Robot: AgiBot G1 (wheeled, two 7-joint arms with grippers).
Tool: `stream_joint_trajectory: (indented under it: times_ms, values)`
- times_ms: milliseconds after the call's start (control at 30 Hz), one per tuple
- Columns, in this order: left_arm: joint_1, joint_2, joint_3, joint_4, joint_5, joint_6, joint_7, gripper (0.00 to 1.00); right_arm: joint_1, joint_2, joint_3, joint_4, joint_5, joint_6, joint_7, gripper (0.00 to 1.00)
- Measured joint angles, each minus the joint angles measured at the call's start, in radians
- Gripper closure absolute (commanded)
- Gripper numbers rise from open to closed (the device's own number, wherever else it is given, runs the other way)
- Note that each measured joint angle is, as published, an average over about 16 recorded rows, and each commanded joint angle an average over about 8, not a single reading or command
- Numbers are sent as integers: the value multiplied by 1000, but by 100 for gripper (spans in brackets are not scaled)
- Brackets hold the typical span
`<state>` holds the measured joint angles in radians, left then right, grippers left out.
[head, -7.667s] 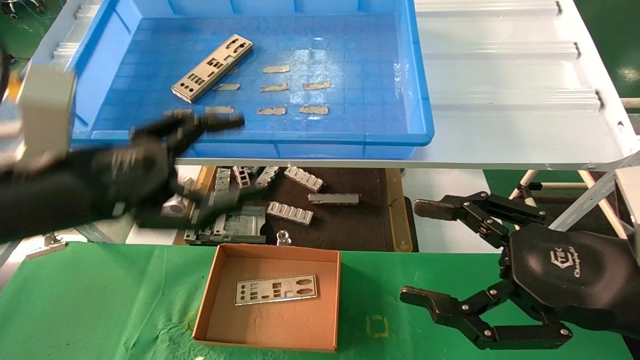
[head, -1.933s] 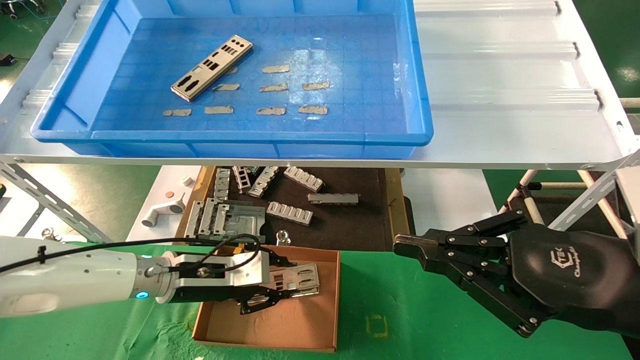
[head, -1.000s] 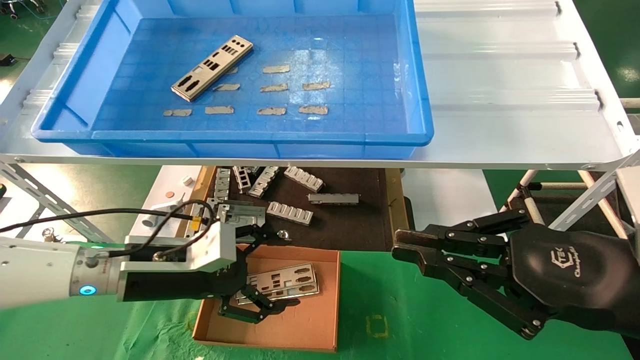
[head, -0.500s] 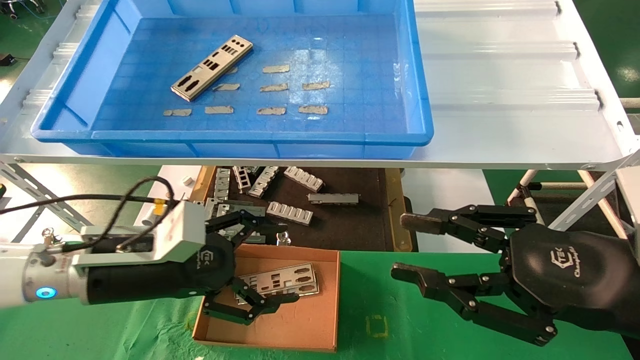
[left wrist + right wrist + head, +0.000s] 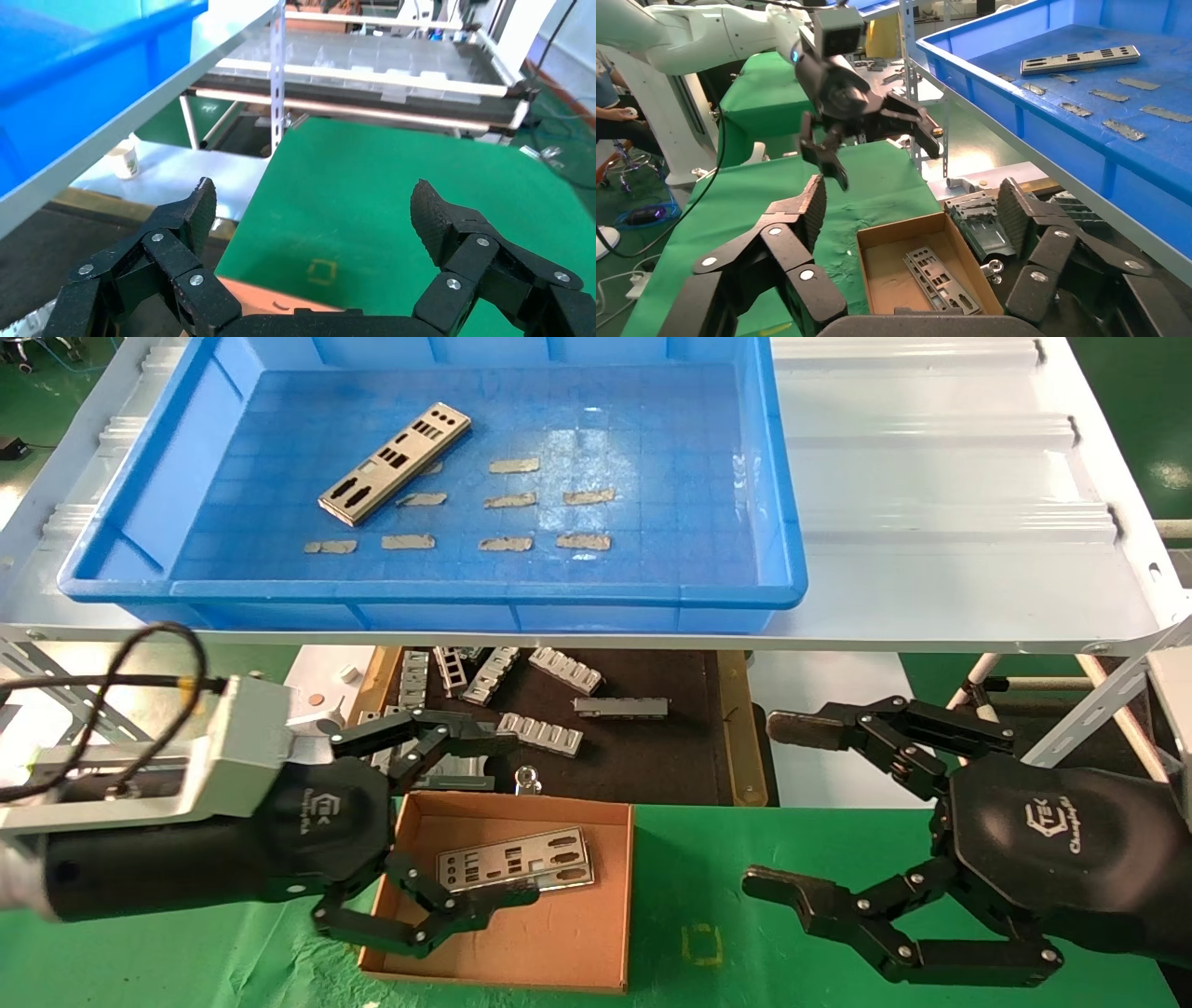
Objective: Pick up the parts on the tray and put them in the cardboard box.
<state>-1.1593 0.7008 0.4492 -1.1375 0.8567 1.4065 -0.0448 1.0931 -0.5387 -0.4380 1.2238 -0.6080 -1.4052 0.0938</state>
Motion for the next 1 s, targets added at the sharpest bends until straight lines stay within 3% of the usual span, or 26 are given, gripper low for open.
stream_joint_trajectory:
  times_ms: [600, 1000]
  values:
    - [78, -82, -155, -134, -116, 82, -129, 0, 0, 0, 0, 0, 0, 0, 0, 0]
    - [91, -96, -182, -157, -137, 96, -149, 0, 0, 0, 0, 0, 0, 0, 0, 0]
